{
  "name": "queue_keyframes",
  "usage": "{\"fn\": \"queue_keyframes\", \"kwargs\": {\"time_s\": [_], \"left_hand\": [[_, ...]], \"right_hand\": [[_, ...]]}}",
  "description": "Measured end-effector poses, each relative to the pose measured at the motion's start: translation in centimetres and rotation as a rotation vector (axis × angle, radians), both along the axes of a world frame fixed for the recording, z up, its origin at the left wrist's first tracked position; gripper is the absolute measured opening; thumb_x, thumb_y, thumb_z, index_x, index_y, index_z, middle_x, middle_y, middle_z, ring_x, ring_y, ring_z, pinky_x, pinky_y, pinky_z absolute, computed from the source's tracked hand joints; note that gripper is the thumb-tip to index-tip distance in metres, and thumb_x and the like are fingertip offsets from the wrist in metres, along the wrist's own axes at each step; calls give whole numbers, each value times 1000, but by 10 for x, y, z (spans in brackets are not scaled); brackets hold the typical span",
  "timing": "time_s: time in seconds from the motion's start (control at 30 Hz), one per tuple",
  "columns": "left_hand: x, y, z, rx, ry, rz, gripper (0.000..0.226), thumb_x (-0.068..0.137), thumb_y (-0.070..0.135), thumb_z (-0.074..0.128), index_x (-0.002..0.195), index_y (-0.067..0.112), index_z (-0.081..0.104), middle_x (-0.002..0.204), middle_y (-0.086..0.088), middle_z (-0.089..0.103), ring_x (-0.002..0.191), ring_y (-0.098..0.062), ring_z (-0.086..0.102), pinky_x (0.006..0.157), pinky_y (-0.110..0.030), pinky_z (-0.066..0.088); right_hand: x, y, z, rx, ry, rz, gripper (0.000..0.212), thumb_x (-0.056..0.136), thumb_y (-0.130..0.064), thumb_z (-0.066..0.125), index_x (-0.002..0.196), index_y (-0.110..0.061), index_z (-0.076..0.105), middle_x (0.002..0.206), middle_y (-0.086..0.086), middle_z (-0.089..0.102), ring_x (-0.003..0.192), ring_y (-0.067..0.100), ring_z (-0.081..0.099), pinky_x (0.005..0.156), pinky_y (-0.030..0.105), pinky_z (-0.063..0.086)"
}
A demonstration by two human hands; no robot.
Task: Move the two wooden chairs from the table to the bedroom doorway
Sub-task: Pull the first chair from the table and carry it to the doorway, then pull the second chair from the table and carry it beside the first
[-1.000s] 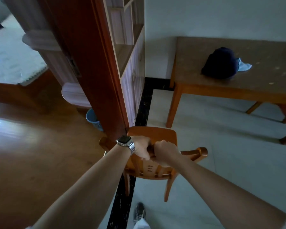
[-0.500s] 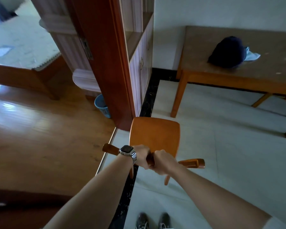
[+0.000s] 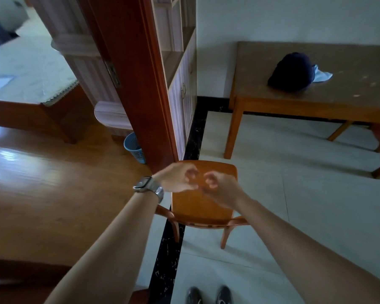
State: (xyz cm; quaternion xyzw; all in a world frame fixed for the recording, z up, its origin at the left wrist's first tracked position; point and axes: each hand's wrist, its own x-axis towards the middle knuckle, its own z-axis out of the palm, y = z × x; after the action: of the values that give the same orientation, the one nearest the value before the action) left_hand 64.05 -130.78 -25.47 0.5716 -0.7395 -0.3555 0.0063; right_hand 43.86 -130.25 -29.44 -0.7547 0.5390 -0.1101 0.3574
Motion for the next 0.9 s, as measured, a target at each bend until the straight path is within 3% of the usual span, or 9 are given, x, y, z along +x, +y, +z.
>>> {"fn": "queue_keyframes", "kwargs": {"time_s": [0.07, 0.17, 0.27, 0.33, 0.4, 0.5, 0.6, 0.8, 0.9], "left_hand": [[6, -8, 38, -236, 115, 67, 45, 96, 27, 76, 137, 18, 61, 127, 3, 67, 117, -17, 68, 95, -31, 59], [-5, -14, 90, -556, 232, 82, 43, 95, 25, 77, 135, 19, 63, 129, 2, 69, 116, -13, 68, 103, -39, 57], [-29, -1, 130, -757, 484, 93, 43, 96, 34, 71, 137, 32, 58, 135, 11, 64, 125, -3, 63, 106, -33, 55], [-56, 11, 148, -830, 658, 57, 45, 96, 38, 69, 139, 36, 55, 140, 11, 62, 131, -7, 61, 107, -30, 54], [-96, 16, 164, -808, 763, -8, 46, 97, 37, 69, 140, 38, 53, 143, 5, 60, 134, -15, 62, 107, -35, 54], [-170, 12, 186, -776, 831, -104, 46, 96, 37, 68, 139, 39, 51, 147, 1, 57, 133, -18, 62, 105, -43, 57], [-250, 10, 196, -739, 899, -206, 50, 95, 35, 69, 141, 39, 49, 150, 2, 54, 133, -16, 62, 104, -41, 57], [-445, 25, 194, -670, 1032, -429, 54, 97, 30, 69, 146, 28, 47, 151, -6, 52, 136, -28, 60, 107, -41, 55], [-556, 42, 197, -606, 1102, -520, 54, 97, 41, 71, 145, 29, 50, 148, 2, 54, 134, -28, 61, 106, -43, 54]], "right_hand": [[-9, -13, 41, -155, -118, -148, 64, 92, -58, 67, 143, -21, 54, 135, 0, 66, 117, 15, 64, 87, 24, 53], [-29, -18, 99, -444, -199, -210, 56, 94, -48, 69, 143, -23, 55, 135, 0, 67, 120, 13, 64, 95, 26, 53], [-67, -2, 148, -681, -279, -221, 57, 93, -43, 68, 143, -18, 55, 136, -1, 65, 124, 9, 61, 95, 8, 41], [-99, 13, 173, -801, -352, -229, 56, 93, -39, 70, 142, -16, 56, 134, -8, 61, 123, -3, 57, 96, 5, 41], [-133, 27, 191, -863, -425, -251, 55, 94, -37, 71, 141, -14, 56, 136, -7, 60, 126, -3, 56, 102, 16, 46], [-194, 42, 210, -902, -501, -339, 59, 94, -40, 72, 143, -13, 55, 139, 1, 63, 129, 10, 60, 106, 37, 51], [-273, 64, 217, -962, -515, -414, 61, 94, -42, 71, 144, -12, 54, 139, -3, 62, 129, 10, 59, 106, 37, 50], [-464, 131, 218, -1016, -488, -562, 66, 93, -51, 70, 149, -22, 49, 147, -6, 57, 137, 12, 54, 110, 42, 47], [-564, 174, 223, -1048, -427, -659, 67, 94, -51, 69, 149, -18, 50, 147, -4, 57, 138, 14, 53, 109, 47, 48]]}}
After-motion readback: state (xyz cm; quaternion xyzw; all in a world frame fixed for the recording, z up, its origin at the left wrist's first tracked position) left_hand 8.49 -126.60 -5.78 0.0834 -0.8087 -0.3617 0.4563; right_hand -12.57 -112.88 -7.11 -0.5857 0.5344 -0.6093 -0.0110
